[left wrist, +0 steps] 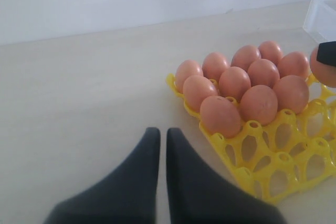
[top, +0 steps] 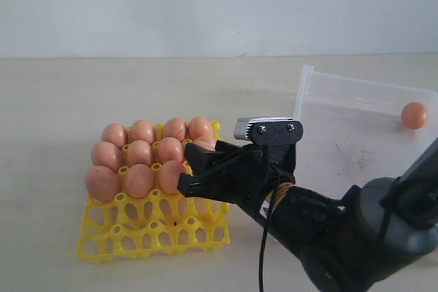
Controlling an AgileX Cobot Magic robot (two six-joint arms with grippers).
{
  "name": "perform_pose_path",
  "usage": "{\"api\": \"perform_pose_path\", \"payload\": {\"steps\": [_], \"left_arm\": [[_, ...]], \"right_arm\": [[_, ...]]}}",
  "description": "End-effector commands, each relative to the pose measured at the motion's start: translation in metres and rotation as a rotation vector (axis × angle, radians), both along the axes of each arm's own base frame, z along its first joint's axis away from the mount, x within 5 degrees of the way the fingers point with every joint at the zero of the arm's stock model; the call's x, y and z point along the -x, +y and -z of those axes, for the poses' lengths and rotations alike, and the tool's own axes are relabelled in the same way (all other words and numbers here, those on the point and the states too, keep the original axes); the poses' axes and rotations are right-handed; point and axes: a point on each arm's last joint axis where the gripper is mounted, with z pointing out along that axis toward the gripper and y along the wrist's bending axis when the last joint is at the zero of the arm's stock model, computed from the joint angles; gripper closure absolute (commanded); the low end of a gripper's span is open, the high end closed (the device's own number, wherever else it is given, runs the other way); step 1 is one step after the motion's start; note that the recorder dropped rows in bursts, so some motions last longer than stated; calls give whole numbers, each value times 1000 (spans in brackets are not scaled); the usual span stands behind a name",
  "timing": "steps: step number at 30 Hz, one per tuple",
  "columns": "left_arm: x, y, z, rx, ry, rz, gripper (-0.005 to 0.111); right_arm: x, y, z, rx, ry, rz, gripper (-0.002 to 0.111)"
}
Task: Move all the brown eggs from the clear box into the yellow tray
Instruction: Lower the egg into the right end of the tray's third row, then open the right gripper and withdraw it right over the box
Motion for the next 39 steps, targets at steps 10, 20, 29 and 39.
{"api": "perform_pose_path", "payload": {"steps": [10,20,29,39], "left_arm": [[0,0,0,7,-2,3,103],[0,0,0,7,-2,3,103],[0,0,0,7,-2,3,103],[0,0,0,7,-2,3,103]], "right_arm": [[-3,4,-1,33,35,5,108],[-6,6,-1,39,49,17,108],[-7,5,-2,46,39,21,86],[-8,4,-3,27,27,46,58]]}}
